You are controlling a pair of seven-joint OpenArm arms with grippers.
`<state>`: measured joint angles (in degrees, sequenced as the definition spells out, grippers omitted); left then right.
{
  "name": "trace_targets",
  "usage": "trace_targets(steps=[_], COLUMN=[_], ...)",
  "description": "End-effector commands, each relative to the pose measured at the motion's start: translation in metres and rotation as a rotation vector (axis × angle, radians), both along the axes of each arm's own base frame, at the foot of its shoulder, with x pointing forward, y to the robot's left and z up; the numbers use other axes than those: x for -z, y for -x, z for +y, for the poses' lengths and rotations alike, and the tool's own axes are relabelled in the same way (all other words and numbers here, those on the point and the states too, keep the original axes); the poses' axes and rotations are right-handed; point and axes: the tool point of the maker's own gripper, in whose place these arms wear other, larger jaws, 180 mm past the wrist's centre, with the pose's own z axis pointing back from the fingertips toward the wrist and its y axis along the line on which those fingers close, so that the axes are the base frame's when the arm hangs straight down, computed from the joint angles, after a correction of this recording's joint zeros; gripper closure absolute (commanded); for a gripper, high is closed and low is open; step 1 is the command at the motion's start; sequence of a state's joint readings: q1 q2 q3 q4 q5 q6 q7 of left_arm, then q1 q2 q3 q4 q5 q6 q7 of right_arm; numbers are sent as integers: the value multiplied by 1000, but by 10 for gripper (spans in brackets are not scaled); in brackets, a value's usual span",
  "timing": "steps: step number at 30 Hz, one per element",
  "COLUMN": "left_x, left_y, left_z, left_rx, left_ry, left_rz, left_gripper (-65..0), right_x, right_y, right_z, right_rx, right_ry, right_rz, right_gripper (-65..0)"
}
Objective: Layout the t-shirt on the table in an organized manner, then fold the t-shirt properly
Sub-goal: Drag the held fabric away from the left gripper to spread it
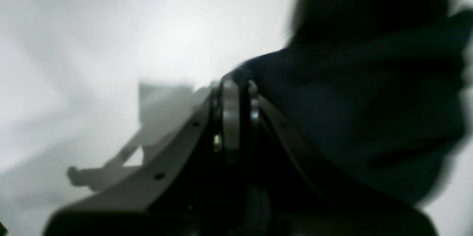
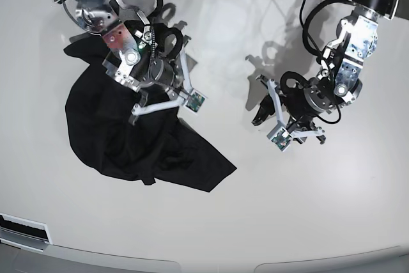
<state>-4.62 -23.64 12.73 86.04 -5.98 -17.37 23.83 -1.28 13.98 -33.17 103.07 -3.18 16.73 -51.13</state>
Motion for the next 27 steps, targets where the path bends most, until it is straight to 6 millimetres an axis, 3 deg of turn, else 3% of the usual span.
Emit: trace_targets(steps=[1,3,5,8,10,16,27], left_x=[-15,-15,-14,-14,-14,-16,-16], left_y=[-10,-10,-10,-10,-10,-10,-10], left_z=[1,1,3,7,8,6,6], left_rx=[-2,-2,-2,0,0,-1,-1], left_ry=[18,17,12,1,-3,15,19], left_rz=[-49,-48,-45,-44,-44,-46,-45], left_gripper=[-286,-286,-286,-286,-286,-286,-286], right_x=[-32,-74,-117,-167,-185,-210,-212], right_y=[-13,-21,-30,-40,-40,-34,-14], right_z=[1,-8,-29,-79,-113,-182,-247], right_rx=[-1,9,64,226,324,523,676], right_ry=[-35,-59,-62,-23,24,95,217], right_rz=[-93,-209,-343,-520,-595,-676,-665], right_gripper=[0,0,0,0,0,0,0])
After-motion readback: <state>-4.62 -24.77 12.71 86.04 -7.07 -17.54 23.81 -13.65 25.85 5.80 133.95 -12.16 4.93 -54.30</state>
